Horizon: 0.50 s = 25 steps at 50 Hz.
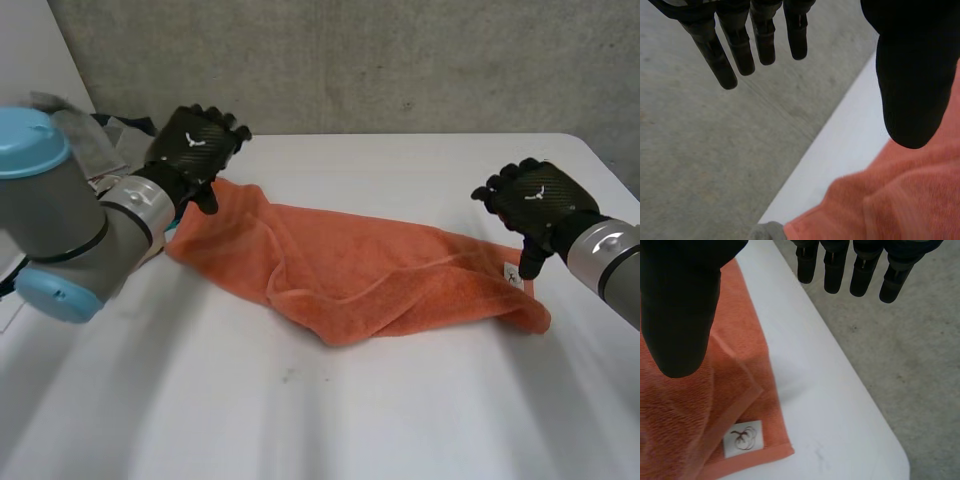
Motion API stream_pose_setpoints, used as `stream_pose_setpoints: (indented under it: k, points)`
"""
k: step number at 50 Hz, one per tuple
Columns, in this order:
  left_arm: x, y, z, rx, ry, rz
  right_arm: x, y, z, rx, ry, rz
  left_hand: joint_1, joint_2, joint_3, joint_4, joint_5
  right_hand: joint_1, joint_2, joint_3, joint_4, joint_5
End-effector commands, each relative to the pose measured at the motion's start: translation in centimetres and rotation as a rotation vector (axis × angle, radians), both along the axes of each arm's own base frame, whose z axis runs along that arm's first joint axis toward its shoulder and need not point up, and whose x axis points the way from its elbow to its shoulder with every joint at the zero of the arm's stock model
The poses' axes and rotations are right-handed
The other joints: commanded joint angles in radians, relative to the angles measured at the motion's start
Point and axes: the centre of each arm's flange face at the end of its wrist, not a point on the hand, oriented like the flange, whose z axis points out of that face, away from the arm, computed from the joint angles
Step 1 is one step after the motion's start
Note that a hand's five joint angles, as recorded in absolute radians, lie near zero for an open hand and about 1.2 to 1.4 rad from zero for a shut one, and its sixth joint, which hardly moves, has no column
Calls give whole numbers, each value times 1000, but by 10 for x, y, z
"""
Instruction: Fold the laundry.
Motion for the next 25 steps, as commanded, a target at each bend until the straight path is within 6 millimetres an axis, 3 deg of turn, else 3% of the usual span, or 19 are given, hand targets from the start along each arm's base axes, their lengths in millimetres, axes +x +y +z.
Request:
stream_pose_setpoints:
  k: [1, 7, 16, 25]
  points:
    - [-12, -33, -47, 30, -62, -64, 0, 5, -9, 42, 10, 4, 108, 110, 110, 108, 103, -30, -19, -16, -18, 5]
    - [-25, -41, -86, 73, -79, -140, -1, 6, -18, 72, 13, 2, 222, 224, 225, 222, 217, -30, -19, -16, -18, 5]
    - [-37, -49, -126, 119, -88, -198, -2, 6, -34, 121, 21, 0, 293, 294, 295, 292, 287, -30, -19, -16, -18, 5]
    - [-42, -51, -135, 139, -93, -202, -2, 4, -41, 141, 24, -3, 674, 676, 677, 674, 669, -30, -19, -16, -18, 5]
